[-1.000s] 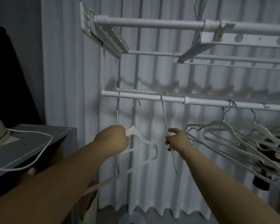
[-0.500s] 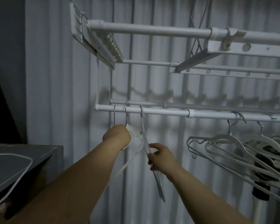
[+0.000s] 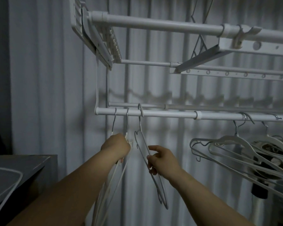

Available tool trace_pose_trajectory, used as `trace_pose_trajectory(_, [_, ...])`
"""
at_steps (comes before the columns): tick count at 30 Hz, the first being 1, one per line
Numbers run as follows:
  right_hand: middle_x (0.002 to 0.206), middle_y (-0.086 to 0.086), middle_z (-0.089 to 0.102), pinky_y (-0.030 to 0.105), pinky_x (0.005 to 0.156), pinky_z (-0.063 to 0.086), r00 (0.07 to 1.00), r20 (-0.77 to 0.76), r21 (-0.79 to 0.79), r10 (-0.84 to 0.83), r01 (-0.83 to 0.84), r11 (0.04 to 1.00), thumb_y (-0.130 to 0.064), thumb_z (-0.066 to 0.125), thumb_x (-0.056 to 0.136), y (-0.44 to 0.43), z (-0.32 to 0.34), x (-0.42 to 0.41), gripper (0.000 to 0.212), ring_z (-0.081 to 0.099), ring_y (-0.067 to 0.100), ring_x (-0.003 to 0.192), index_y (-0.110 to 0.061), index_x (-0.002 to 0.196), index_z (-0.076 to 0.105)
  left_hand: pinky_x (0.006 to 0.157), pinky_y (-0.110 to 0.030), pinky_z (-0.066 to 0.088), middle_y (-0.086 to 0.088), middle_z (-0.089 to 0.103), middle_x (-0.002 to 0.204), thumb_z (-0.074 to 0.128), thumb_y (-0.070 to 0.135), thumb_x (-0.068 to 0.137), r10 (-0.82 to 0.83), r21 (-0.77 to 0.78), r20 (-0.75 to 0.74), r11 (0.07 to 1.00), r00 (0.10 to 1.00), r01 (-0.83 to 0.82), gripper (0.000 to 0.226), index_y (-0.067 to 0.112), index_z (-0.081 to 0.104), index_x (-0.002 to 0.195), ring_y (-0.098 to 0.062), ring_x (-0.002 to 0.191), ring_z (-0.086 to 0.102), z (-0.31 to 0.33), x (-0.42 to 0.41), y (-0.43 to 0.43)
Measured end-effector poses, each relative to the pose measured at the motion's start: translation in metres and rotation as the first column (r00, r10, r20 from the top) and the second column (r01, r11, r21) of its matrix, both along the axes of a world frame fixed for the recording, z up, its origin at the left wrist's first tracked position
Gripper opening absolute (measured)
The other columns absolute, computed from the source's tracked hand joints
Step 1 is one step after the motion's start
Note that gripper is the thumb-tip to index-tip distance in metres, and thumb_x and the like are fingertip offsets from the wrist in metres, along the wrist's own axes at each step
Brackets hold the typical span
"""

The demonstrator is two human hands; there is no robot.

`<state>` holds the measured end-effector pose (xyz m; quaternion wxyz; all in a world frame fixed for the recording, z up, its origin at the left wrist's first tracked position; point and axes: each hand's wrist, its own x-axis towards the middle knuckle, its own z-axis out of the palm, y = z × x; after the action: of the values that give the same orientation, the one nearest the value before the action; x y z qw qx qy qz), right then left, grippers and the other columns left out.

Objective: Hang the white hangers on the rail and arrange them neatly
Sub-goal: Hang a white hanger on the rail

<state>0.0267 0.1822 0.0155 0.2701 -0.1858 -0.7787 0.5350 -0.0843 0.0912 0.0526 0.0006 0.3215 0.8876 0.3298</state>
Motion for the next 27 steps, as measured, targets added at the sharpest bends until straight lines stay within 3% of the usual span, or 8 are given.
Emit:
trace_pose_trajectory(5, [0.058, 0.005, 0.053, 0.011, 0.037, 0.040, 0.999, -0.025, 0.033, -0.044, 0.044, 0.998, -0.002, 0.046, 0.092, -0.002, 0.008, -0.007, 0.038, 0.043, 0.002, 0.025, -0.002, 0.130, 0.044, 0.055, -0.025, 0.044, -0.007, 0.051, 0.060, 0.041, 0.018, 0.091, -0.012, -0.010, -0.067, 1.000, 0.998, 0.011, 0.031, 0.007, 0.050, 0.062, -0.025, 0.060, 0.055, -0.001, -0.001, -0.004])
trace_pose_trajectory(9, [0.060, 0.005, 0.054, 0.011, 0.040, 0.042, 0.997, -0.038, 0.057, -0.071, 0.073, 0.996, -0.001, 0.045, 0.093, 0.006, 0.027, -0.010, 0.038, 0.050, 0.011, 0.039, 0.002, 0.131, 0.041, 0.078, -0.029, 0.045, -0.012, 0.061, 0.110, 0.040, 0.036, 0.094, 0.034, -0.013, -0.256, 0.999, 0.966, -0.039, 0.040, 0.003, 0.056, 0.111, -0.027, 0.096, 0.058, 0.006, 0.002, -0.009])
trace_pose_trajectory(11, [0.061, 0.005, 0.054, 0.012, 0.039, 0.043, 0.996, 0.005, 0.071, -0.085, 0.085, 0.994, -0.001, 0.045, 0.092, 0.017, 0.037, -0.013, 0.039, 0.052, 0.013, 0.039, 0.005, 0.131, 0.039, 0.087, -0.030, 0.044, -0.008, 0.058, 0.123, 0.040, 0.040, 0.094, 0.054, 0.036, -0.329, 0.998, 0.943, -0.045, 0.043, 0.008, 0.052, 0.120, -0.026, 0.111, 0.054, 0.008, 0.002, -0.012])
trace_pose_trajectory(16, [0.062, 0.005, 0.058, 0.016, 0.049, 0.049, 0.977, 0.184, 0.123, -0.106, 0.084, 0.989, 0.001, 0.046, 0.092, 0.048, 0.036, -0.001, 0.037, 0.055, 0.013, 0.048, 0.009, 0.128, 0.042, 0.090, -0.026, 0.037, -0.002, 0.059, 0.119, 0.048, 0.033, 0.090, 0.003, 0.247, -0.472, 0.960, 0.881, 0.129, 0.033, 0.017, 0.058, 0.117, -0.020, 0.117, 0.047, 0.004, -0.003, -0.022])
trace_pose_trajectory(20, [0.060, 0.004, 0.064, 0.016, 0.052, 0.053, 0.951, 0.305, 0.122, -0.041, 0.004, 0.993, 0.005, 0.049, 0.089, 0.066, 0.021, 0.039, 0.033, 0.060, 0.008, 0.044, 0.011, 0.121, 0.048, 0.074, -0.014, 0.028, 0.001, 0.066, 0.097, 0.038, 0.037, 0.072, -0.092, 0.294, -0.548, 0.910, 0.831, 0.294, 0.046, 0.015, 0.068, 0.098, -0.018, 0.099, 0.054, 0.002, 0.014, -0.026])
trace_pose_trajectory(23, [0.069, 0.010, 0.064, 0.015, 0.056, 0.055, 0.945, 0.321, 0.086, 0.058, -0.089, 0.992, 0.007, 0.049, 0.088, 0.076, 0.012, 0.085, 0.027, 0.062, 0.006, 0.044, 0.013, 0.114, 0.052, 0.067, -0.007, 0.033, 0.006, 0.062, 0.086, 0.041, 0.037, 0.072, -0.197, 0.303, -0.536, 0.863, 0.821, 0.405, 0.045, 0.013, 0.070, 0.097, -0.006, 0.085, 0.052, 0.000, 0.049, -0.023])
trace_pose_trajectory(25, [0.068, 0.007, 0.066, 0.014, 0.058, 0.055, 0.939, 0.315, 0.054, 0.138, -0.164, 0.985, 0.007, 0.049, 0.088, 0.081, 0.008, 0.122, 0.021, 0.063, 0.006, 0.048, 0.008, 0.108, 0.057, 0.070, -0.001, 0.035, 0.008, 0.061, 0.090, 0.047, 0.031, 0.078, -0.276, 0.288, -0.489, 0.844, 0.827, 0.452, 0.038, 0.011, 0.068, 0.103, -0.001, 0.084, 0.054, -0.007, 0.076, -0.016])
trace_pose_trajectory(27, [0.063, -0.001, 0.069, 0.014, 0.060, 0.054, 0.913, 0.340, 0.034, 0.225, -0.251, 0.967, 0.008, 0.048, 0.088, 0.086, 0.004, 0.160, 0.019, 0.064, 0.005, 0.053, -0.001, 0.098, 0.060, 0.078, -0.007, 0.038, 0.001, 0.063, 0.107, 0.046, 0.031, 0.083, -0.335, 0.251, -0.419, 0.851, 0.844, 0.462, 0.041, 0.010, 0.062, 0.114, -0.010, 0.098, 0.058, -0.021, 0.101, -0.005])
